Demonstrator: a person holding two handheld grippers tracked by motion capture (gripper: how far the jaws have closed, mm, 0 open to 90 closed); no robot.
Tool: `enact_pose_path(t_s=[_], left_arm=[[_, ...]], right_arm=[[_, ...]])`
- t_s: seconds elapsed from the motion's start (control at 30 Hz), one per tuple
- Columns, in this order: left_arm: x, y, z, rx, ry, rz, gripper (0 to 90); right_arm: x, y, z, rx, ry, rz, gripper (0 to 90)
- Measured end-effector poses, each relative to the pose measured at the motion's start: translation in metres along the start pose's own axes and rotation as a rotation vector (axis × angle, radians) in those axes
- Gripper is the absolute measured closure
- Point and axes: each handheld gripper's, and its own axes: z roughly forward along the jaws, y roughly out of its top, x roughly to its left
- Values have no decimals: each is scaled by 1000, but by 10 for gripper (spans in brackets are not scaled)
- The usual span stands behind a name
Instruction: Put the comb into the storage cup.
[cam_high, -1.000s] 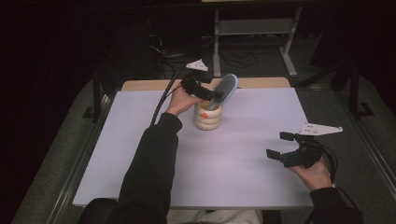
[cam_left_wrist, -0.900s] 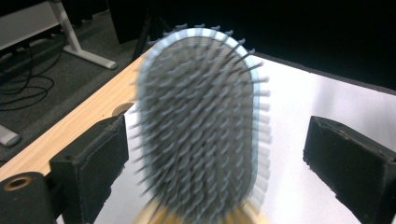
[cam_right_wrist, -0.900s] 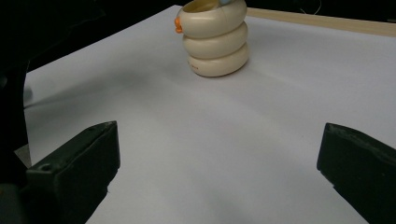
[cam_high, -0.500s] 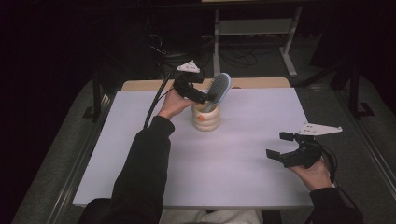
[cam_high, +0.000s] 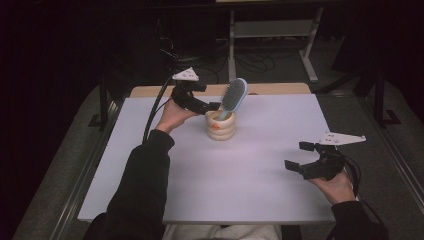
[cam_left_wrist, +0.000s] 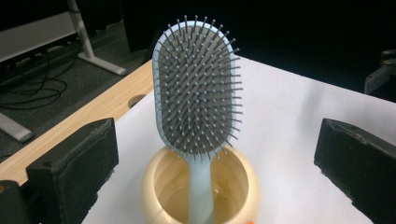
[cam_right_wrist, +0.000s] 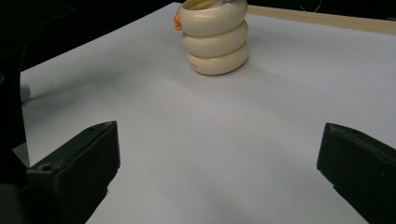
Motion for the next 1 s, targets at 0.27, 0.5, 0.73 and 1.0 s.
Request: enact_pose_path(t_s=[0.27,0.5,0.73,1.0], left_arm=[[-3,-11,-9,-7,-7,-3,0],[-7,-22,-18,5,-4,-5,0],[-12,-34,-32,-11,16,-3,0],[-12,-44,-50,-24,36,-12,0]], right_arm=[[0,0,1,5,-3,-1,0],[0,0,1,6,-4,-1,0],[0,0,1,9,-6,0,0],[0,0,2,14,-9,-2,0]])
